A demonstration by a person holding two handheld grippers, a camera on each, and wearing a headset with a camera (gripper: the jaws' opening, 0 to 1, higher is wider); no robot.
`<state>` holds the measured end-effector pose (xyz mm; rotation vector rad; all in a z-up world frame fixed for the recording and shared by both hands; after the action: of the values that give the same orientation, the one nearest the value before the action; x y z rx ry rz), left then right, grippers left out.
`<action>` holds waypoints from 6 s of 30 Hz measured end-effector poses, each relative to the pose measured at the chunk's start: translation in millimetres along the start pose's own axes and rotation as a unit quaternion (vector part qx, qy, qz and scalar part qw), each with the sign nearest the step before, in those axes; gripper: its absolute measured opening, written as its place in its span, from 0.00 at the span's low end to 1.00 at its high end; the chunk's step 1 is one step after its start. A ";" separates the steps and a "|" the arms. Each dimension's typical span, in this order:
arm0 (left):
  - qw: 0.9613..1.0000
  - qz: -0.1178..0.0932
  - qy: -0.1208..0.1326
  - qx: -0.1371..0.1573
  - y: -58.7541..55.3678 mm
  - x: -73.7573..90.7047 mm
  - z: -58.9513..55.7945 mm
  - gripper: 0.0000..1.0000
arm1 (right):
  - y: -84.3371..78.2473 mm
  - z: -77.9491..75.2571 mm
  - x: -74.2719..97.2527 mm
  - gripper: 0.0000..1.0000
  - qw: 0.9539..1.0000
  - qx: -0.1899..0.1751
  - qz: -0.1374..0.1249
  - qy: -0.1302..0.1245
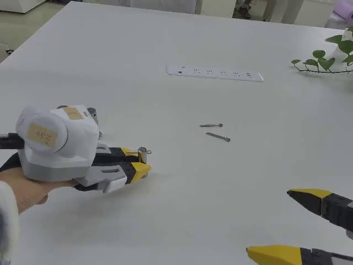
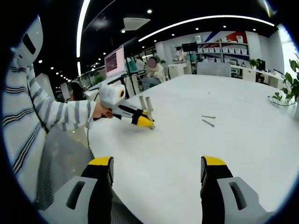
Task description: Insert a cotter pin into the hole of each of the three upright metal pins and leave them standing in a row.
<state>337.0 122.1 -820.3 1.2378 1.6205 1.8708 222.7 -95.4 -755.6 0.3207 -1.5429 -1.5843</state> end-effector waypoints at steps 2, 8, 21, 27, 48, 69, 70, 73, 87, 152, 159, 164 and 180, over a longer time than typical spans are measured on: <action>1.000 -0.002 0.000 0.001 0.4 0.6 0.1 0.08 | 0.0 0.0 -0.7 0.80 1.000 0.000 0.000 0.000; 1.000 -0.002 0.006 0.000 0.1 0.9 1.2 0.10 | -1.8 -0.7 -2.8 0.88 1.000 0.001 0.008 -0.002; 1.000 0.009 0.021 -0.001 -1.0 13.4 1.8 0.21 | 0.9 -2.0 -3.0 0.92 1.000 0.009 0.011 0.004; 0.999 0.012 0.035 0.006 -0.5 26.2 -0.3 0.22 | 7.5 -2.2 -0.1 0.92 1.000 0.017 0.007 0.011; 0.989 0.012 0.147 0.026 11.0 70.3 43.7 0.31 | 18.0 -3.0 30.6 0.92 1.000 0.022 0.004 -0.014; 0.978 -0.014 0.196 0.063 19.7 39.7 102.8 0.32 | 22.5 -13.5 30.6 0.90 0.999 0.000 0.016 -0.044; 0.978 -0.016 0.194 0.070 19.2 36.7 103.1 0.32 | 21.9 -13.7 30.0 0.90 0.999 -0.002 0.017 -0.045; 0.978 -0.012 0.194 0.071 17.4 31.5 104.5 0.30 | 21.0 -13.7 28.3 0.90 0.999 -0.007 0.017 -0.047; 0.975 -0.007 0.211 0.074 12.7 29.2 112.6 0.20 | 17.0 -19.3 19.5 0.89 0.999 -0.020 0.017 -0.042; 0.934 -0.019 0.318 0.163 55.0 67.0 -42.6 0.11 | 21.0 -14.0 24.3 0.87 0.999 0.013 -0.027 0.031; 0.937 -0.002 0.311 0.160 48.2 50.1 -56.6 0.11 | 17.1 -19.3 27.4 0.87 0.999 0.011 -0.027 0.038; 0.942 0.012 0.303 0.147 44.9 34.0 -65.8 0.11 | 14.2 -19.6 26.0 0.87 0.999 0.012 -0.024 0.045; 0.944 0.041 0.299 0.134 31.6 4.3 -83.9 0.11 | 5.1 -28.9 31.7 0.87 0.998 0.021 -0.017 0.064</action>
<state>275.9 66.4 -785.4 0.8784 2.2225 2.2861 226.8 -137.0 -744.6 0.4664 -1.4799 -1.5285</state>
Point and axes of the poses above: the centre of the closed fingertips' face, and the gripper's own axes: x roughly backward along the fingers, z roughly to its left, y roughly out of its top, the point moved 5 cm from there along x, roughly backward along the fingers, and after that the axes turned 6 degrees about -z, right-handed, at the moved point
